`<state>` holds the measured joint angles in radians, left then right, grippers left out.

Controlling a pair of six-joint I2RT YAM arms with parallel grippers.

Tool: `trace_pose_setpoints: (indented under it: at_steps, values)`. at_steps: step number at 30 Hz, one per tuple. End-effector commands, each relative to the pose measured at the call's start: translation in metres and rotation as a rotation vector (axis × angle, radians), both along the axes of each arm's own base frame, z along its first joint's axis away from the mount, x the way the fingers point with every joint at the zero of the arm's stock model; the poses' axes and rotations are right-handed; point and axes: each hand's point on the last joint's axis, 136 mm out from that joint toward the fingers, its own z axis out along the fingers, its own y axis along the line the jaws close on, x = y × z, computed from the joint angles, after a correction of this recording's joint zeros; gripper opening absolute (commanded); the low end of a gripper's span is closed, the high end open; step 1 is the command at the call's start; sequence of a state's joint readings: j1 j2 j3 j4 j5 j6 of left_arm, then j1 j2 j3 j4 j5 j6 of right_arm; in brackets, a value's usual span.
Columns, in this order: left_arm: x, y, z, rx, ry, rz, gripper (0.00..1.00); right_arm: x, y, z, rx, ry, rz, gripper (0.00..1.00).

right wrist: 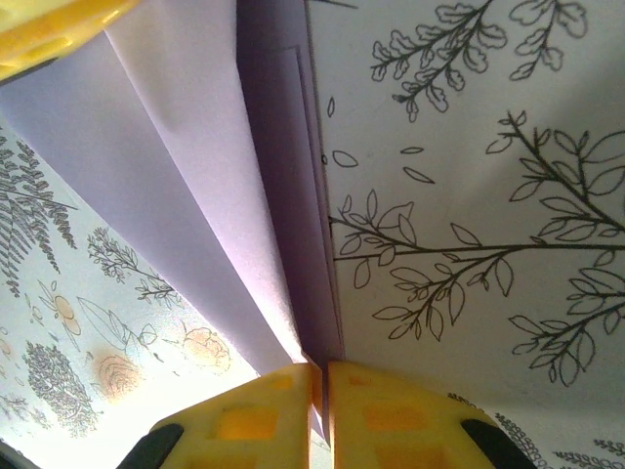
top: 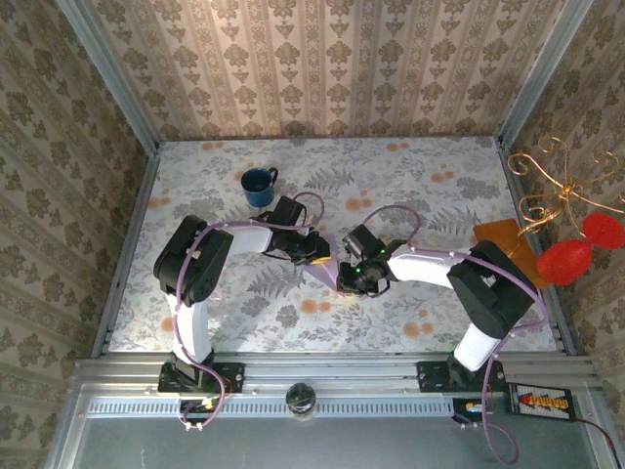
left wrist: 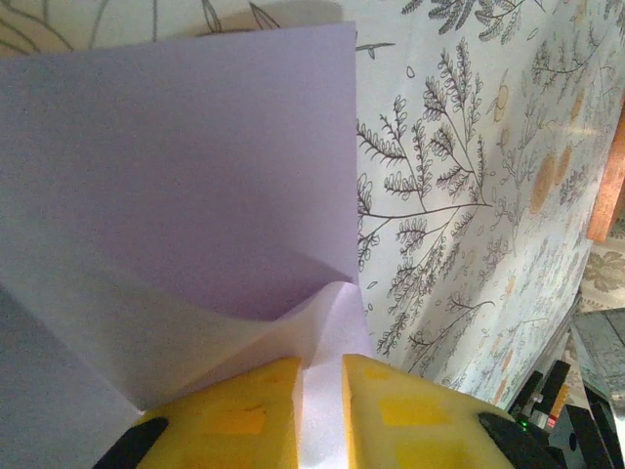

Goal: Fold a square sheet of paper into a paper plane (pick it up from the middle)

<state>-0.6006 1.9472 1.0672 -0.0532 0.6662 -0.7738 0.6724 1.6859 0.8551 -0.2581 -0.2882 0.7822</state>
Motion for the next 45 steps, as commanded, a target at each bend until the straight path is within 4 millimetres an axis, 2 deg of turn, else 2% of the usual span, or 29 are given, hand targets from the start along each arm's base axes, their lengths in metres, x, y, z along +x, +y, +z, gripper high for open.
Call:
trace_pose_setpoints:
  at_steps: [1,16,19,23,28,31,38,45]
  values:
    - [-0.003,-0.002,0.004,-0.02,0.006,-0.01,0.18,-0.009,-0.008,-0.015,-0.03,0.043,-0.009,0.13]
    - [-0.005,0.004,-0.015,0.052,0.036,-0.011,0.17,-0.009,-0.013,-0.018,-0.039,0.049,-0.024,0.13]
    - [-0.006,0.01,-0.025,0.104,0.041,-0.006,0.17,-0.005,-0.011,-0.01,-0.022,0.03,-0.028,0.15]
    - [-0.011,0.017,-0.038,0.16,0.064,-0.01,0.17,0.003,-0.006,0.015,0.036,-0.046,-0.033,0.23]
    - [-0.013,0.021,-0.044,0.192,0.071,-0.014,0.17,0.012,-0.011,0.034,0.048,-0.108,-0.052,0.31]
    - [-0.014,0.022,-0.045,0.207,0.067,-0.018,0.17,0.017,-0.005,0.038,0.063,-0.118,-0.034,0.28]
    - [-0.014,0.023,-0.045,0.216,0.065,-0.024,0.17,0.033,0.03,0.04,0.182,-0.111,0.017,0.14]
    - [-0.015,0.022,-0.045,0.212,0.066,-0.028,0.17,0.042,0.044,0.03,0.214,-0.097,0.022,0.12]
